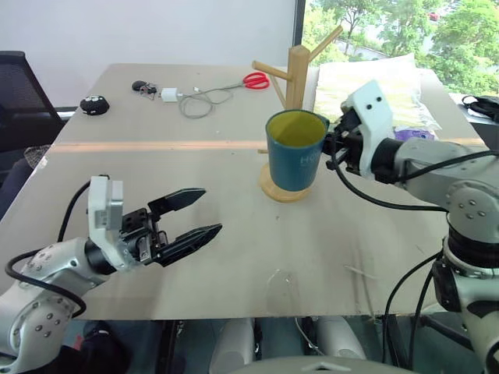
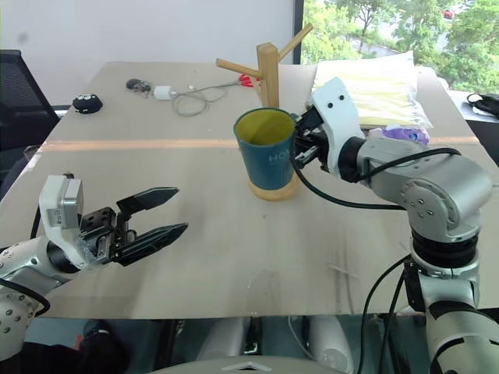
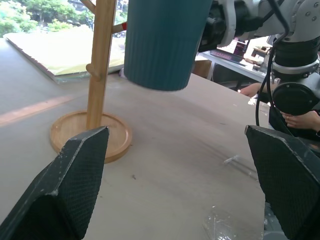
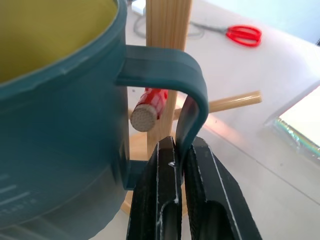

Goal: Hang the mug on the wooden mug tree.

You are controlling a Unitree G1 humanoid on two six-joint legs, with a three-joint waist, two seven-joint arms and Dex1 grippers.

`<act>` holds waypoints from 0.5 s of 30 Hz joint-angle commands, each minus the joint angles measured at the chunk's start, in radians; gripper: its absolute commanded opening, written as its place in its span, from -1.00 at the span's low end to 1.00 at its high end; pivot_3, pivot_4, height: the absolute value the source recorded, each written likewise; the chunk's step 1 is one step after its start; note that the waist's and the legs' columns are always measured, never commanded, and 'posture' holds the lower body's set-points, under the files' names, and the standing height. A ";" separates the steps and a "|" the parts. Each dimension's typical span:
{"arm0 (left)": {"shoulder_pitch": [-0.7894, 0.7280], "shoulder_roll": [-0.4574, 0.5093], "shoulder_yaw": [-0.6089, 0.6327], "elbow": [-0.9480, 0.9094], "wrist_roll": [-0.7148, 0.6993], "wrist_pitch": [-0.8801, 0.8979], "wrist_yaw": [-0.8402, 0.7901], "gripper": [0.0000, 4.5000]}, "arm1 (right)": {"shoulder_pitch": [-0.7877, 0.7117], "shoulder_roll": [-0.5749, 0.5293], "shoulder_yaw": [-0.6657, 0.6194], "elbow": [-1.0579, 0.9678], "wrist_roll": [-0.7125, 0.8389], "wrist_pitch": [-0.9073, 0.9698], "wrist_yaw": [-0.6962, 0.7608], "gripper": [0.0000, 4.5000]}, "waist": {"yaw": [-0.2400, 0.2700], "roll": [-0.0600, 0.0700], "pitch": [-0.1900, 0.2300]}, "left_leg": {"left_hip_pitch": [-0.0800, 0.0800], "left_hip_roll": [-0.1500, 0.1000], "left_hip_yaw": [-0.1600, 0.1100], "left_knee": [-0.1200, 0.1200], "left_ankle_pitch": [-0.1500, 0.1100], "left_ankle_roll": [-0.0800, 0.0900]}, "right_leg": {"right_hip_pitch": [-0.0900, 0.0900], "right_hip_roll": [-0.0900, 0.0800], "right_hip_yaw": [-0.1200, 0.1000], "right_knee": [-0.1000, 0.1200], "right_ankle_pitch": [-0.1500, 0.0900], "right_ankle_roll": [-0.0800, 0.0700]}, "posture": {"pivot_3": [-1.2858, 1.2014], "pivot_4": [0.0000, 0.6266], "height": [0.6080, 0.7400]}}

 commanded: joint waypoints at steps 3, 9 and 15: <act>0.029 -0.015 0.045 -0.043 -0.020 -0.026 0.010 1.00 | -0.032 0.005 0.069 0.069 -0.103 -0.077 0.003 -0.86 | 0.002 0.000 0.000 | 0.000 0.000 0.000 0.000 0.000 0.000 | 0.000 0.000 0.000 0.000 0.000 0.000 | 0.03 -0.52 1.00; 0.029 -0.042 0.032 -0.076 -0.031 -0.028 0.060 1.00 | 0.023 -0.081 0.055 -0.006 -0.091 -0.181 0.151 0.07 | 0.002 0.000 0.000 | -0.001 0.000 0.000 0.000 0.000 -0.001 | 0.000 -0.001 0.000 -0.001 0.000 0.000 | 0.03 -0.52 1.00; 0.053 -0.031 0.011 -0.037 0.037 -0.033 0.064 1.00 | 0.271 -0.280 -0.196 -0.142 0.018 -0.280 0.366 0.22 | 0.010 0.000 0.000 | -0.002 -0.001 -0.001 -0.001 -0.002 0.003 | 0.000 -0.002 -0.001 -0.002 0.000 0.000 | 0.03 -0.52 1.00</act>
